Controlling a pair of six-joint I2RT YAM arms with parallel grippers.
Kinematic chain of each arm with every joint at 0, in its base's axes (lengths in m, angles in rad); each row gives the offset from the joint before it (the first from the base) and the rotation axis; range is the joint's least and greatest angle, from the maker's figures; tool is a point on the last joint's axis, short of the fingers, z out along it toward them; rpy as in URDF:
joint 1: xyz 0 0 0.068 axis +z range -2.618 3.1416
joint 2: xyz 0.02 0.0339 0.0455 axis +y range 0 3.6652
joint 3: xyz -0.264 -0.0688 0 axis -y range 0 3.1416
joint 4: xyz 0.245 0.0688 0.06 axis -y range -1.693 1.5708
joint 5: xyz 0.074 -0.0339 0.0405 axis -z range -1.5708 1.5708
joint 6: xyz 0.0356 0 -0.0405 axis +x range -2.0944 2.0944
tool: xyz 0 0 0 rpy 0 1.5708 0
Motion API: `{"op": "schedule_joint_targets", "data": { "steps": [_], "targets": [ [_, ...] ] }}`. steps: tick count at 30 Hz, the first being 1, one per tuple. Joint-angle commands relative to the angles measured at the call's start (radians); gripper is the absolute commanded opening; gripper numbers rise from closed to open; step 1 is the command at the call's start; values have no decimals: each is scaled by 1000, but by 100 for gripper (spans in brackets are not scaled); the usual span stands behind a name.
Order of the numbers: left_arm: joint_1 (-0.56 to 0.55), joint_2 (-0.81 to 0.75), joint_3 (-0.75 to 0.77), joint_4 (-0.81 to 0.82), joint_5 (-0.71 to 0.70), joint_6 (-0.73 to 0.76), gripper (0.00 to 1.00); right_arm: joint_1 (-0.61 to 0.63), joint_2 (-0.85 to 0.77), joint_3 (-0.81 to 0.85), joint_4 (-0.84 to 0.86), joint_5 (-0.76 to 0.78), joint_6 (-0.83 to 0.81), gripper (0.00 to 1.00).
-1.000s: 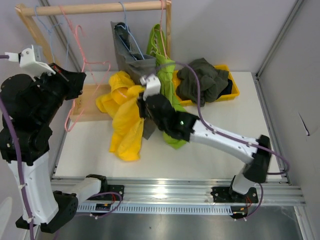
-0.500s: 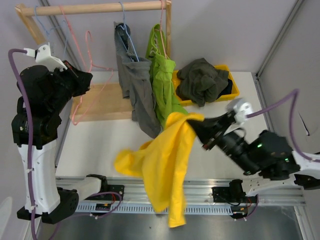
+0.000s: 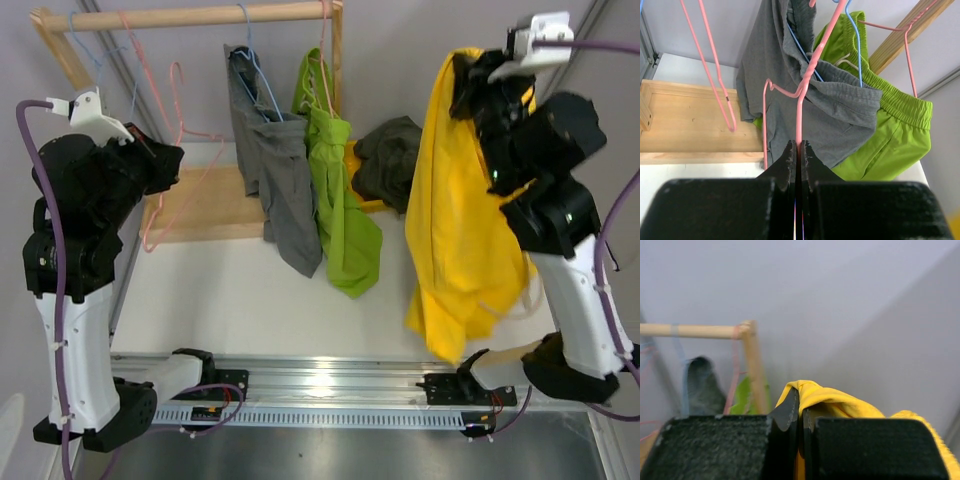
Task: Remove the shorts from the hanger
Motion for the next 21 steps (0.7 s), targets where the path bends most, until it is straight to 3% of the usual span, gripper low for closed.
{"op": "schedule_joint_targets", "data": {
  "steps": [1, 4, 6, 10, 14, 20, 21],
  "targets": [
    [5, 10, -7, 65, 7, 25, 0, -279, 109, 128, -18, -294, 97, 0],
    [5, 22, -4, 73, 21, 27, 0, -501, 256, 273, -5, -419, 228, 0],
    [5, 30, -6, 86, 24, 34, 0, -565, 363, 381, 17, -515, 282, 0],
    [5, 80, 40, 123, -5, 54, 0, -620, 480, 410, 136, -588, 370, 0],
    [5, 191, 124, 189, -62, 63, 0, -622, 558, 323, 231, -668, 423, 0],
    [6, 445, 370, 215, -104, 48, 0, -616, 690, 21, 299, -782, 474, 1],
    [6, 500, 452, 212, -107, 40, 0, -608, 695, -34, 313, -788, 477, 30]
  ]
}}
